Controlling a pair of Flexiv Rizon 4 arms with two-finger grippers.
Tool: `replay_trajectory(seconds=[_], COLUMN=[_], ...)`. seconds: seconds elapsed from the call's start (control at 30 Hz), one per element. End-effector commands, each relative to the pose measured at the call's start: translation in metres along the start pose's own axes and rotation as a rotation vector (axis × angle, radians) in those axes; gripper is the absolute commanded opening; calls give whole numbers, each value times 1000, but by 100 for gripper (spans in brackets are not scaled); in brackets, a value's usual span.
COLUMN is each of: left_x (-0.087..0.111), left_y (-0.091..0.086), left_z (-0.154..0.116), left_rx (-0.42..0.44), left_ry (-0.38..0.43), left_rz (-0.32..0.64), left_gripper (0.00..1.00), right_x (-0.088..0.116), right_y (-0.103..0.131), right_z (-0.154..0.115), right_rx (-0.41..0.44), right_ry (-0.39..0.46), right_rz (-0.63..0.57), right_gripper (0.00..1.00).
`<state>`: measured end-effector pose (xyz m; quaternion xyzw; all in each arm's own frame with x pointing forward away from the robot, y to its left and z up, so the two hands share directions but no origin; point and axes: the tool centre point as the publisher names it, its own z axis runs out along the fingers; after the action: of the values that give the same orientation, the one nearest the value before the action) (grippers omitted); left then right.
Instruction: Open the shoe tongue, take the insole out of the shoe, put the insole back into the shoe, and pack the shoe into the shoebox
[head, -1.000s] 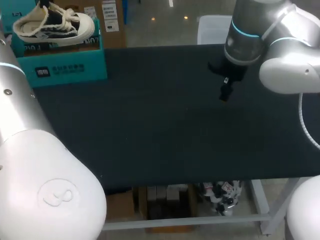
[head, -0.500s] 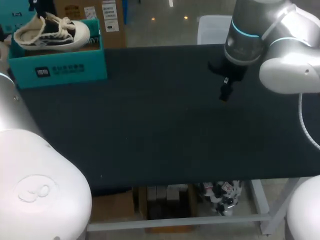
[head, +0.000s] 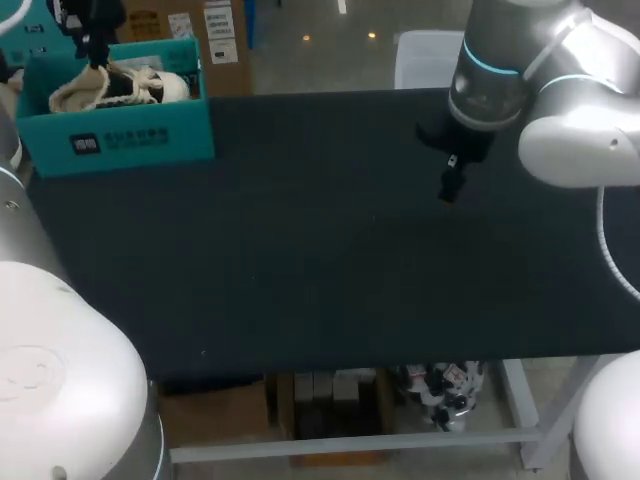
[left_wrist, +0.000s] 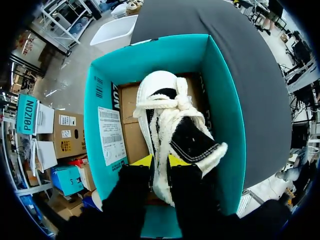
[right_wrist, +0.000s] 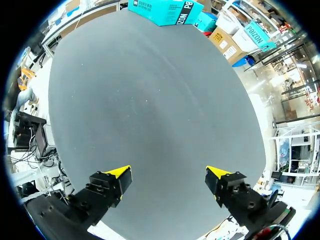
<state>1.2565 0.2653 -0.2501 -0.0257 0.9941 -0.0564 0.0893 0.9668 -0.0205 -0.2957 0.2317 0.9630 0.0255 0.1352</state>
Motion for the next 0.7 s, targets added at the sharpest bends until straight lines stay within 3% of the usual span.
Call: replay_trajectory(seconds=[0.03,0.37,0.7], left_x=[-28,-17,2], left_y=[3,-11,-49], left_z=[23,-5,-52], left_rx=[13,-4,-37], left_ry=[603,578,606], left_rz=[1,37,25], left_gripper=[100,100,100], right_x=[0,0,0], right_y=[0,0,0], right_z=[0,0,0], right_rx=[0,0,0], right_ry=[-1,-1,-1], right_rz=[0,0,0], right_gripper=[100,100,100])
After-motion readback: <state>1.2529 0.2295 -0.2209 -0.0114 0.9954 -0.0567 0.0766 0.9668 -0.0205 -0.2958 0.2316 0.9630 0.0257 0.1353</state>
